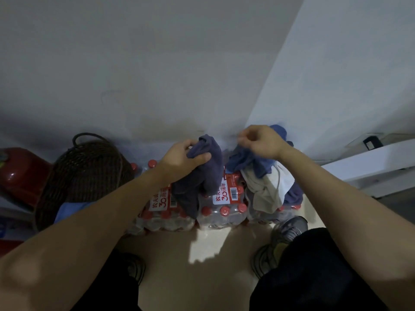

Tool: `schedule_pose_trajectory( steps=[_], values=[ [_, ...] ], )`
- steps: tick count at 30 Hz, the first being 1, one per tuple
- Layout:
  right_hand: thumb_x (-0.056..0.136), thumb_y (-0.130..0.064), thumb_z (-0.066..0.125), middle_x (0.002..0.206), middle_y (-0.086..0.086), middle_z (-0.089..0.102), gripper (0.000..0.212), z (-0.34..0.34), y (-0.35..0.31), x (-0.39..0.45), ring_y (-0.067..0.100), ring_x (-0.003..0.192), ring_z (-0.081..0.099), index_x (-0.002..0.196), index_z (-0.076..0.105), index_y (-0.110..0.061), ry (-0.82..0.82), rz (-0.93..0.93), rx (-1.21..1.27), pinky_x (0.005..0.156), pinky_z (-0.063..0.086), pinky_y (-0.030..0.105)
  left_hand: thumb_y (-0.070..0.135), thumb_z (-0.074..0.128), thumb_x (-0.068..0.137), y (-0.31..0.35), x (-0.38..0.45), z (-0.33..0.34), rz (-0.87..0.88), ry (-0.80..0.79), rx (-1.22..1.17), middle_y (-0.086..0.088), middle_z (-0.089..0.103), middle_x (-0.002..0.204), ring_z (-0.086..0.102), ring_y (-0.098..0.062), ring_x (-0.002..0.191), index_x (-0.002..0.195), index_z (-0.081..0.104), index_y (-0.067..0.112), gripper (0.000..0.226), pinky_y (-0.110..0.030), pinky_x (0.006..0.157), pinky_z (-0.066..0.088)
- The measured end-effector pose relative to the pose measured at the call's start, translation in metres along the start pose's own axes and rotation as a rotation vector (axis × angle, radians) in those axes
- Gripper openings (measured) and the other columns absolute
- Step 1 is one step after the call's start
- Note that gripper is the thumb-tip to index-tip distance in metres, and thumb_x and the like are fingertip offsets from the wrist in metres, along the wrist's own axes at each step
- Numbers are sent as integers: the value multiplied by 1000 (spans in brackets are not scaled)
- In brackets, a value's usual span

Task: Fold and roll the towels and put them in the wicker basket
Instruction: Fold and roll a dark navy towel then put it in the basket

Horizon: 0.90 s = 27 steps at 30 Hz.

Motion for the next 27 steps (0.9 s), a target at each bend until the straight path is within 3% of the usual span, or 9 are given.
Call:
schedule_pose_trajectory(
  steps=[2, 4, 8, 11, 16, 18, 21, 24, 27],
  values=[
    [79, -51, 73, 113, -10, 69, 54, 28, -38, -30, 8, 106, 67, 124, 56, -25, -268, -68, 236, 89, 51, 20, 38, 70, 86, 5, -4, -3, 1, 8, -98, 2, 70, 97, 69, -12, 91, 108, 61, 20, 29, -23, 74, 56],
    [73, -58, 76, 116, -9, 69, 71, 46, -66, -55, 5, 106, 66, 131, 51, -24, -336, -150, 216, 90, 55, 26, 43, 68, 86, 15, -10, -1, 27, -42, -244, -8, 72, 105, 69, -23, 100, 111, 63, 12, 40, -38, 87, 56],
    [86, -36, 73, 105, 1, 73, 40, 38, -94, -72, 18, 97, 69, 117, 62, -13, -97, -273, 210, 87, 55, 46, 55, 64, 83, 32, -24, 0, 39, -114, -490, -20, 68, 113, 66, -32, 106, 115, 61, 2, 62, -44, 94, 51],
    [93, -29, 66, 97, 4, 75, 24, 24, -101, -83, 21, 92, 71, 109, 67, -12, 0, -262, 277, 84, 55, 47, 54, 65, 81, 41, -32, -7, 63, -157, -609, -21, 68, 112, 66, -30, 104, 115, 62, 2, 62, -36, 88, 54],
    [94, -31, 64, 82, -2, 74, 18, 6, -94, -87, 17, 78, 70, 93, 71, -15, -60, -159, 214, 75, 57, 40, 49, 72, 75, 36, -40, -26, 69, -47, -397, -12, 74, 100, 70, -23, 91, 108, 67, 8, 53, -34, 80, 55],
    [92, -36, 66, 69, -4, 68, 27, 7, -86, -87, 10, 64, 62, 80, 67, -12, -105, -115, 138, 65, 50, 34, 45, 69, 77, 33, -42, -26, 77, -31, -301, -3, 75, 88, 70, -13, 81, 99, 69, 11, 41, -25, 70, 54],
    [85, -42, 73, 67, 4, 60, 43, 10, -72, -91, 13, 62, 54, 71, 58, -4, -39, -60, 203, 61, 43, 30, 37, 67, 85, 27, -41, -28, 95, -2, -125, 3, 74, 82, 67, -7, 76, 93, 70, 14, 25, -18, 65, 50],
    [84, -42, 73, 73, 5, 59, 49, 21, -65, -93, 12, 65, 55, 84, 58, 4, -76, -27, 350, 64, 43, 29, 36, 61, 92, 27, -40, -27, 136, -24, 113, 2, 71, 83, 62, -1, 72, 89, 70, 15, 23, -19, 68, 46],
    [89, -44, 66, 78, 7, 63, 46, 26, -65, -89, 12, 67, 57, 93, 61, 1, -110, -35, 284, 64, 45, 29, 49, 60, 85, 29, -41, -23, 170, -73, 178, 5, 65, 74, 57, 3, 63, 84, 65, 18, 31, -13, 61, 43]
  ],
)
Point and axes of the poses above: each hand's wrist, its own x-axis towards the middle knuckle, its own z-axis out of the palm, y = z × x, the point moved 9 cm from there along x, towards the middle knuckle
